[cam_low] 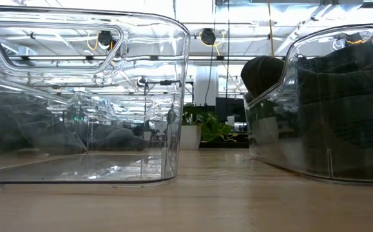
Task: Pick & Place hat
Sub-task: Put the bottom right gray cap into the left transparent bin
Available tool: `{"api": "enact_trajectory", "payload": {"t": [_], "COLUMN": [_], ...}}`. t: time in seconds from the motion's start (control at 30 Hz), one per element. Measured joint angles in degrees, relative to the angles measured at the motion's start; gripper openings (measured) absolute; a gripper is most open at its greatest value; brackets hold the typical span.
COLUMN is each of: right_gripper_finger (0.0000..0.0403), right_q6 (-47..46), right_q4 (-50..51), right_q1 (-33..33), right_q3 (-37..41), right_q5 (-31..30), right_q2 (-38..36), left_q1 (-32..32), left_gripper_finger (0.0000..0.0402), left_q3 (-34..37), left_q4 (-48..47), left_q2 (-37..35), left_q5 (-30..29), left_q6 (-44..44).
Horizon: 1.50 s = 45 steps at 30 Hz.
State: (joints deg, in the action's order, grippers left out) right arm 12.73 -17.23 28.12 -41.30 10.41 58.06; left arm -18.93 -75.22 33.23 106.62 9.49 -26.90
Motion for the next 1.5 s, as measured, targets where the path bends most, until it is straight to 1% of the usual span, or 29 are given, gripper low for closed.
{"api": "enact_trajectory", "payload": {"t": [0.03, 0.07, 0.1, 0.2, 0.3, 0.4, 0.47, 0.57, 0.6, 0.67, 0.8, 0.9, 1.03, 1.13, 1.2, 1.33, 1.5], "right_gripper_finger": [0.0000, 0.0000, 0.0000, 0.0000, 0.0004, 0.0015, 0.0024, 0.0038, 0.0043, 0.0055, 0.0080, 0.0095, 0.0109, 0.0114, 0.0116, 0.0116, 0.0116], "right_q6": [-0.01, -0.02, -0.02, -0.02, -0.02, -0.03, 0.01, 0.09, -0.06, 0.00, 0.01, -0.01, -0.02, -1.06, -2.59, -4.21, -3.73], "right_q4": [0.10, 0.28, 0.30, -0.13, 0.43, 1.12, 1.66, 1.43, 1.33, 1.34, 1.44, 1.57, 1.65, 2.24, 2.85, 1.51, -2.01], "right_q1": [0.00, 0.00, 0.00, -0.07, -0.15, 0.02, 0.08, -0.07, -0.07, 0.00, -0.09, -0.07, -0.35, -1.30, -2.06, -4.33, -7.85], "right_q3": [0.00, 0.00, 0.00, -0.09, -0.07, -0.09, -0.08, -0.09, -0.09, -0.07, -0.07, -0.07, -0.07, -0.06, 0.16, 2.34, 4.67], "right_q5": [0.00, 0.04, -0.07, -0.96, -3.49, -9.88, -15.63, -24.21, -26.12, -30.22, -39.10, -44.39, -50.77, -54.47, -56.88, -60.04, -59.93], "right_q2": [0.02, 0.02, 0.02, 0.00, 0.04, -0.07, -0.04, -0.07, -0.07, -0.05, -0.04, -0.02, 0.00, 0.00, 0.00, 0.00, 0.00], "left_q1": [0.00, -0.11, -0.45, -2.03, -4.21, -7.04, -8.84, -11.85, -12.44, -13.87, -15.74, -16.09, -16.29, -16.16, -15.79, -15.81, -13.76], "left_gripper_finger": [0.0035, 0.0020, 0.0016, 0.0019, 0.0010, 0.0011, 0.0013, 0.0009, 0.0009, 0.0009, 0.0010, 0.0009, 0.0009, 0.0009, 0.0009, 0.0009, 0.0009], "left_q3": [0.00, 0.00, 0.00, 0.00, 0.00, 0.02, 0.00, 0.00, 0.00, 0.01, 0.00, 0.01, 0.02, 0.02, 0.01, 0.01, 0.00], "left_q4": [0.12, -0.02, -0.98, -4.68, -9.92, -13.98, -13.83, -15.25, -15.37, -15.63, -15.58, -15.56, -15.36, -15.40, -15.51, -15.97, -22.58], "left_q2": [-0.09, -0.42, -1.05, -3.00, -5.59, -8.26, -9.42, -10.60, -10.60, -10.48, -10.49, -10.46, -10.46, -10.46, -10.46, -10.46, -10.44], "left_q5": [-0.39, -1.62, -3.37, -11.26, -20.00, -27.77, -31.15, -38.39, -40.90, -47.31, -62.92, -70.86, -77.77, -84.70, -86.63, -87.04, -87.65], "left_q6": [-1.22, -2.28, -3.44, -8.47, -13.62, -17.00, -18.86, -22.53, -23.61, -25.96, -32.52, -34.67, -39.65, -42.37, -42.04, -43.27, -42.25]}}
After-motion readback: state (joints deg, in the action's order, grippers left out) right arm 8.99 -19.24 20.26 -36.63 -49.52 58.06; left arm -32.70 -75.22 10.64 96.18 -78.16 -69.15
